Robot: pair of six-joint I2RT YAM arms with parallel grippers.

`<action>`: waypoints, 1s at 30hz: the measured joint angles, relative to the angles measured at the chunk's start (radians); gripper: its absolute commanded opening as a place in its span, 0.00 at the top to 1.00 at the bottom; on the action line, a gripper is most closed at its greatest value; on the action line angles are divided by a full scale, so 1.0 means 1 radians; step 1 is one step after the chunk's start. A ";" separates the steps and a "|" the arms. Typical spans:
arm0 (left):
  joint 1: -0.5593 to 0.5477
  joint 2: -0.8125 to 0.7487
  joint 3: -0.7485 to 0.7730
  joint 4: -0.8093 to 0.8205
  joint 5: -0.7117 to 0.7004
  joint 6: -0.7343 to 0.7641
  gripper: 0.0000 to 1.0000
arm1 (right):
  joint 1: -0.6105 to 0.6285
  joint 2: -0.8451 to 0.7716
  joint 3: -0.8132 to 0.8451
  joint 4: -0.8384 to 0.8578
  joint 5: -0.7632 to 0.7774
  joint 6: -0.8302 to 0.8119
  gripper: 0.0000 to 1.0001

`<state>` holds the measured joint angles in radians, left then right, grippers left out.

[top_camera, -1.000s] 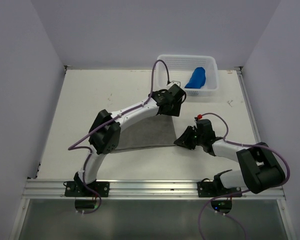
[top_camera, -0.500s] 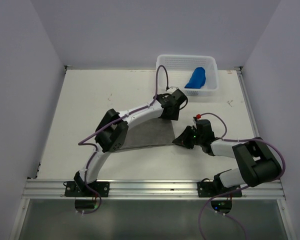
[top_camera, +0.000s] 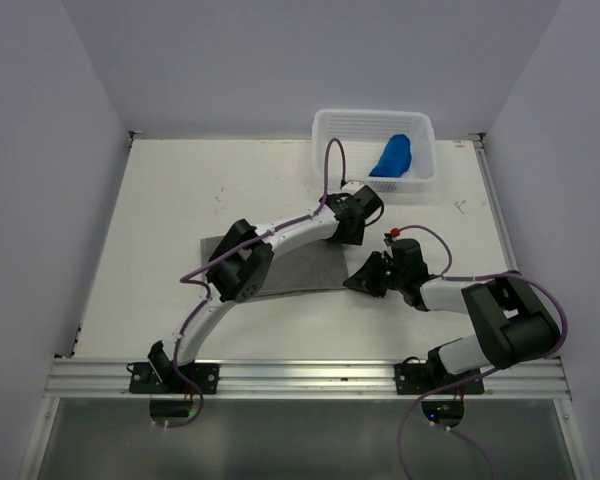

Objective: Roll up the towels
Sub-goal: Roll the towel

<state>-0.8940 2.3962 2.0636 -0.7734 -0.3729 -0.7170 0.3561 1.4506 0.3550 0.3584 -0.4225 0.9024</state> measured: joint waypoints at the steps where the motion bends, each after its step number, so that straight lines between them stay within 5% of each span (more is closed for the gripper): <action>1: 0.000 0.013 0.000 -0.001 -0.003 0.000 0.37 | 0.000 0.000 0.000 0.000 0.000 -0.002 0.85; 21: -0.007 0.016 0.002 -0.029 -0.089 0.003 0.57 | 0.000 -0.026 -0.008 -0.015 0.013 -0.061 0.98; 30: -0.011 0.026 0.005 -0.039 -0.114 0.021 0.93 | 0.013 -0.060 -0.006 -0.053 0.046 -0.120 1.00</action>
<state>-0.9047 2.4218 2.0689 -0.8127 -0.4870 -0.6960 0.3695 1.3911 0.3485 0.3050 -0.3763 0.7822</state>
